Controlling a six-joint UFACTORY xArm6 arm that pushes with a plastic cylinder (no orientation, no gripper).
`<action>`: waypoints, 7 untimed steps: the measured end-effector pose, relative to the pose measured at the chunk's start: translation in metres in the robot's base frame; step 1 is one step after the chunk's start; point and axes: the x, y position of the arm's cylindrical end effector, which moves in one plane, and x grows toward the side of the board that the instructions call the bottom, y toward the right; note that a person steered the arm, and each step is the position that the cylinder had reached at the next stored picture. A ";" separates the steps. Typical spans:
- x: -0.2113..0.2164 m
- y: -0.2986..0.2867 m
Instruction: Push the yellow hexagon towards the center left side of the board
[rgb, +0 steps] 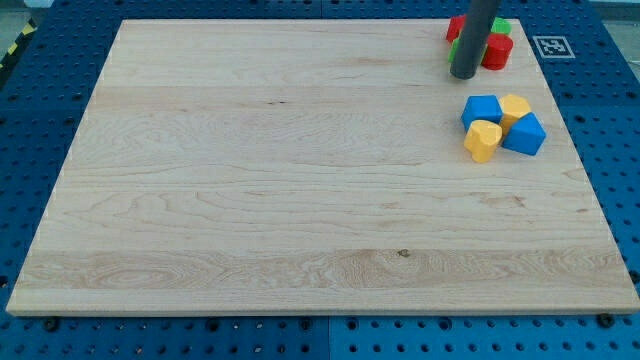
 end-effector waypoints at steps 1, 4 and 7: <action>0.000 -0.001; 0.027 -0.003; 0.055 0.120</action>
